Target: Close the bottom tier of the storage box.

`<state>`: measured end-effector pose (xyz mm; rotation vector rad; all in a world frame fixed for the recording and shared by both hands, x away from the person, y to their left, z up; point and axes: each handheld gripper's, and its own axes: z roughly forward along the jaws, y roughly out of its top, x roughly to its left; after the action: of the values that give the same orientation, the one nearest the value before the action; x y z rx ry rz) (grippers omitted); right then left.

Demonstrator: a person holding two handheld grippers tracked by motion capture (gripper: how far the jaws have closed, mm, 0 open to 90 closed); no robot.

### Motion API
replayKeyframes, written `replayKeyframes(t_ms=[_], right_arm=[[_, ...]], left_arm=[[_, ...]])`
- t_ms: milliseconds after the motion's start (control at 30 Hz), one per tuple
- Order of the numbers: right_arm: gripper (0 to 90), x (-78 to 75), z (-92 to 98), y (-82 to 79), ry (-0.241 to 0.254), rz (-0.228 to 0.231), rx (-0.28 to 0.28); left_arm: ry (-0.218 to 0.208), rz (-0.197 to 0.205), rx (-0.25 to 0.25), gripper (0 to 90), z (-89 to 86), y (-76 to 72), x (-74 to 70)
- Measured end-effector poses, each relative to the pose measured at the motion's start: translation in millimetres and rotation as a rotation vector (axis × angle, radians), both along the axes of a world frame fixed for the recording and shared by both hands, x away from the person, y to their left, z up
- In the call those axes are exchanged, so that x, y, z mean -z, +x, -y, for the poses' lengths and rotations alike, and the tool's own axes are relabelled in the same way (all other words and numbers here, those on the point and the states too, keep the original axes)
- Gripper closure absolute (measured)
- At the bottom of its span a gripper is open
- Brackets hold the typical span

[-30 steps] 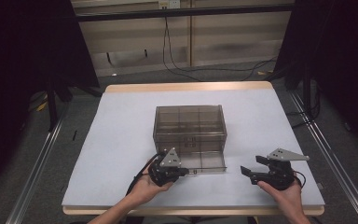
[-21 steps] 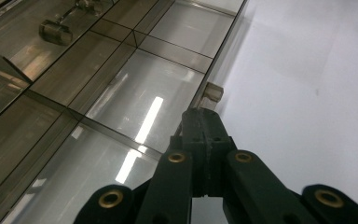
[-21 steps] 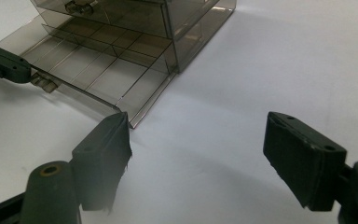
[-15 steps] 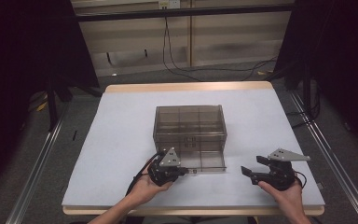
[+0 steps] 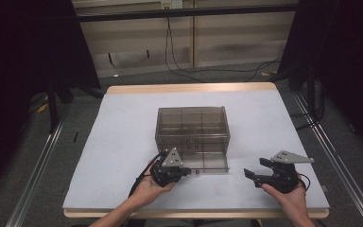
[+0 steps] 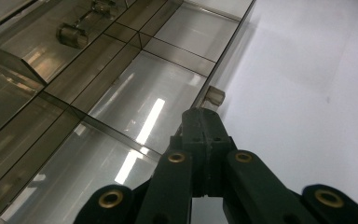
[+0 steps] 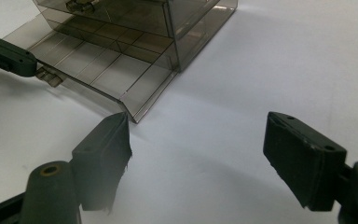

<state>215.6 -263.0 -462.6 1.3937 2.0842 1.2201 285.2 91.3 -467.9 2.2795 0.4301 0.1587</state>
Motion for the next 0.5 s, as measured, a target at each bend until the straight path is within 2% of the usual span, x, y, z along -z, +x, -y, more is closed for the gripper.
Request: replayKeyframes(t_ms=[33, 400, 500], right_arm=[[23.0, -0.1, -0.1, 0.0, 0.001, -0.001, 0.001], [23.0, 0.4, -0.2, 0.6, 0.001, -0.003, -0.002], [23.0, 0.3, -0.2, 0.6, 0.002, -0.003, -0.002]], left_arm=[[0.010, -0.004, -0.004, 90.0, -0.2, 0.0, -0.6], [-0.005, 0.001, -0.009, 90.0, 1.1, 2.4, 0.6], [0.007, 0.006, -0.014, 90.0, 0.9, 2.8, -0.1]])
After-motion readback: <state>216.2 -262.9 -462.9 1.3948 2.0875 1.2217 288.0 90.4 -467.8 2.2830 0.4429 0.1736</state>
